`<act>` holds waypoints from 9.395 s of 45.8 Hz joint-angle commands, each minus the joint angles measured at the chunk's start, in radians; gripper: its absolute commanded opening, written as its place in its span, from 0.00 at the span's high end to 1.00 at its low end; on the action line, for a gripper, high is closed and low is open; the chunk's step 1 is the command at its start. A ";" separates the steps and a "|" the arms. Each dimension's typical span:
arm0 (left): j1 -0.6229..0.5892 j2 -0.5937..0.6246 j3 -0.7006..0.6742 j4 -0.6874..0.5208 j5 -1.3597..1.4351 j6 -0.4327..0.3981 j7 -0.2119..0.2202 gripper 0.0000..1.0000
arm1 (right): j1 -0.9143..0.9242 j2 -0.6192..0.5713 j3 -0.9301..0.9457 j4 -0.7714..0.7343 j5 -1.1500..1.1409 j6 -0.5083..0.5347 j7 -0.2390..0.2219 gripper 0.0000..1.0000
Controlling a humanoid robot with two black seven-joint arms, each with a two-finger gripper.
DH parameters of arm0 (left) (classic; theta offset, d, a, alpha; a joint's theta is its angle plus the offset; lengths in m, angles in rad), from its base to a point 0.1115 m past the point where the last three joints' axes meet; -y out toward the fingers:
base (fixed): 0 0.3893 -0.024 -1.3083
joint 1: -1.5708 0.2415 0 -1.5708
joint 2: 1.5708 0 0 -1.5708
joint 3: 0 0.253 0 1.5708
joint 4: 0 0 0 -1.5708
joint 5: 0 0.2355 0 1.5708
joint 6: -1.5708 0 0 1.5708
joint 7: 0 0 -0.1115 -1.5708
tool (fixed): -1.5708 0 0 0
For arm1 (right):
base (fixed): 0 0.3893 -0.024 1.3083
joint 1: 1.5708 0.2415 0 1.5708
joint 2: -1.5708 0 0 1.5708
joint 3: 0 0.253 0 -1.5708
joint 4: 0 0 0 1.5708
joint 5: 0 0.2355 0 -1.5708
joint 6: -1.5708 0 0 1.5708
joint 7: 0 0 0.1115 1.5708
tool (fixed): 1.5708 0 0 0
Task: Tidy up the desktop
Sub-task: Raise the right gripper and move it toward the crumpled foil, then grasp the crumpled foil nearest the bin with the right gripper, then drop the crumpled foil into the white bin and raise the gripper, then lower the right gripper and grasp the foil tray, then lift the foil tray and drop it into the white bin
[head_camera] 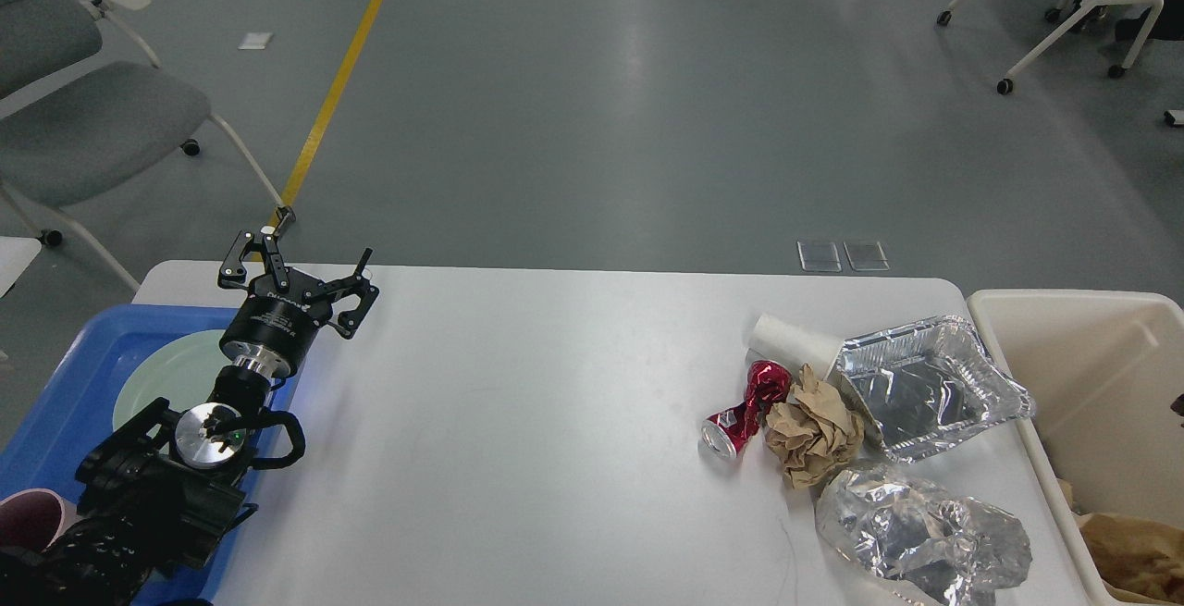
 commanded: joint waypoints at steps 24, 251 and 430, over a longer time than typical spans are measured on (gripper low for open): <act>-0.001 0.001 0.001 0.000 0.000 0.000 0.000 0.04 | 1.167 0.384 -0.538 0.502 0.004 0.611 0.003 0.00; 0.000 0.001 -0.001 0.000 0.000 0.000 0.000 0.04 | 0.769 0.333 -0.458 0.158 0.184 0.336 -0.009 0.00; 0.000 0.001 -0.001 0.000 0.000 0.000 0.000 0.04 | 0.804 -0.081 -0.196 0.278 0.263 0.179 -0.011 1.00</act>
